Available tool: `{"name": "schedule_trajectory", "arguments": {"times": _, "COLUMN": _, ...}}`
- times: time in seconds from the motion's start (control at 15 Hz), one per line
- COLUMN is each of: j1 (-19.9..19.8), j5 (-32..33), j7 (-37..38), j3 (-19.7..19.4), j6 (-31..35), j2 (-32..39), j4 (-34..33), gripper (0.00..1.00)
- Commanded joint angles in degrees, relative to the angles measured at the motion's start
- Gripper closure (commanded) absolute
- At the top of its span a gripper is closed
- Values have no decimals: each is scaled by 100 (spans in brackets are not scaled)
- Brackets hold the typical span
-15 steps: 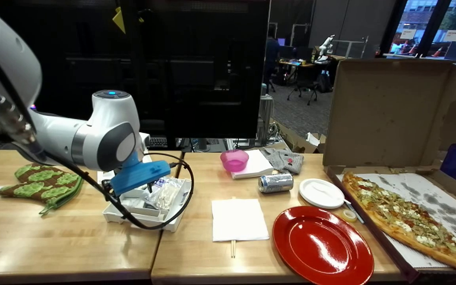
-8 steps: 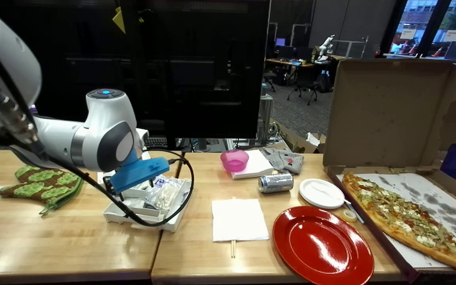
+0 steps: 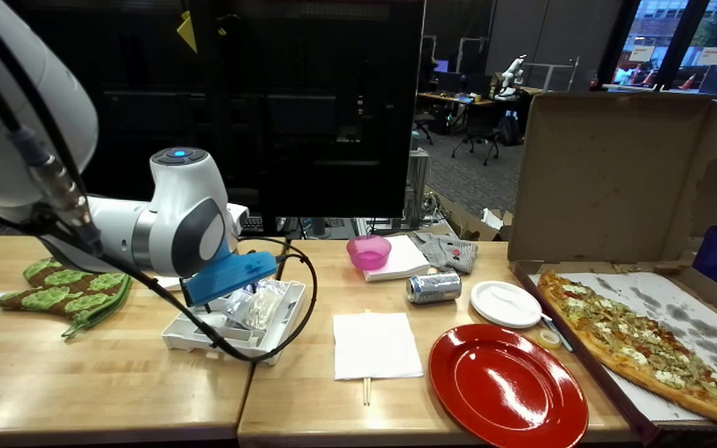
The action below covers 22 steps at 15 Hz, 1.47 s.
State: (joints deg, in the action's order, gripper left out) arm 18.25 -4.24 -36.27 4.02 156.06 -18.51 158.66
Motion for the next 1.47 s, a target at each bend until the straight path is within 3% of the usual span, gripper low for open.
{"name": "schedule_trajectory", "arguments": {"times": 0.0, "j1": -113, "j5": 246, "j7": 276, "j3": -28, "j6": 127, "j2": 174, "j4": -112, "gripper": 0}}
{"name": "schedule_trajectory", "arguments": {"times": 0.2, "j1": -152, "j5": 279, "j7": 330, "j3": -55, "j6": 83, "j2": 262, "j4": -188, "gripper": 3}}
{"name": "schedule_trajectory", "arguments": {"times": 0.27, "j1": -161, "j5": 286, "j7": 336, "j3": -60, "j6": 69, "j2": 289, "j4": -211, "gripper": 27}}
{"name": "schedule_trajectory", "arguments": {"times": 0.4, "j1": -194, "j5": 321, "j7": 377, "j3": -39, "j6": 51, "j2": 322, "j4": -249, "gripper": 30}}
{"name": "schedule_trajectory", "arguments": {"times": 1.0, "j1": -217, "j5": 371, "j7": 474, "j3": -7, "j6": 38, "j2": 389, "j4": -323, "gripper": 98}}
{"name": "schedule_trajectory", "arguments": {"times": 1.4, "j1": -203, "j5": 374, "j7": 468, "j3": -19, "j6": 31, "j2": 321, "j4": -294, "gripper": 98}}
